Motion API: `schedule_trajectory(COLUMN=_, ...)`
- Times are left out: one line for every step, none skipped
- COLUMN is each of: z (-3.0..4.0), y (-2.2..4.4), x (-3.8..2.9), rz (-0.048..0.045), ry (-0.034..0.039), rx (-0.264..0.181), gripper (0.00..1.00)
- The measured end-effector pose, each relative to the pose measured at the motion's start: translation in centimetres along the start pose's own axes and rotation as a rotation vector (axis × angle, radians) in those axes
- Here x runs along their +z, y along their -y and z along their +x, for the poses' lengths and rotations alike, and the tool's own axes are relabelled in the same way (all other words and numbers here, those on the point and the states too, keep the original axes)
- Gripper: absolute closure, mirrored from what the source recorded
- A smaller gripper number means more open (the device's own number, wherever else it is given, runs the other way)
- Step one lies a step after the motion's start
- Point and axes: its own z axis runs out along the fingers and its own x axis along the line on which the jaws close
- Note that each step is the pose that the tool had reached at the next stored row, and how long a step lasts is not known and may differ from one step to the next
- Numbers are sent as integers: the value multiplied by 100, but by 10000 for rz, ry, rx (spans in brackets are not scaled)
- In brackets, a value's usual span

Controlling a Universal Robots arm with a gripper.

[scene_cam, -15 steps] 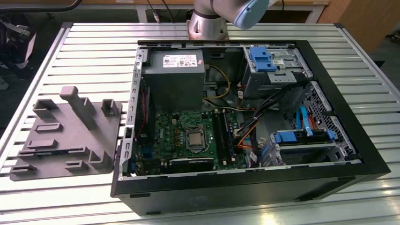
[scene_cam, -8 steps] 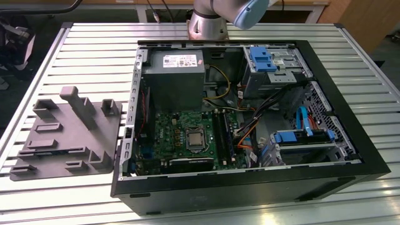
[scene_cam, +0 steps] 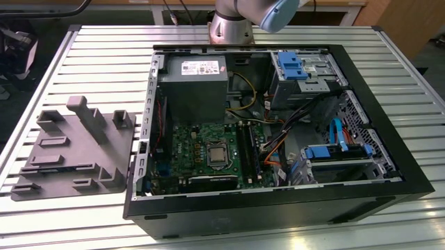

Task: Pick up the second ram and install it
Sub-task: 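Reach for the second ram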

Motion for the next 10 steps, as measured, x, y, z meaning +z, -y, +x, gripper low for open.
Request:
schedule_trajectory(z=2, y=3, x=1, rz=0, ry=0, rx=1, gripper=89)
schedule_trajectory(z=5, y=7, x=3, rz=0, ry=0, rx=1, gripper=89)
schedule_trajectory(z=7, y=10, x=5, rz=0, ry=1, rx=1, gripper=89)
schedule_trajectory(z=10, y=15, x=7, rz=0, ry=1, rx=1, gripper=89)
schedule_trajectory(z=14, y=18, x=9, rz=0, ry=1, rx=1, gripper=89)
schedule_trajectory(z=17, y=22, x=10, rz=-1, ry=1, rx=1, gripper=89)
schedule_trajectory(z=20, y=25, x=12, rz=-1, ry=1, rx=1, gripper=89)
schedule_trajectory(z=22, y=28, x=14, rz=-1, ry=1, rx=1, gripper=89)
schedule_trajectory(z=25, y=31, x=15, rz=0, ry=1, rx=1, gripper=89)
schedule_trajectory(z=27, y=34, x=17, rz=-1, ry=1, rx=1, gripper=89)
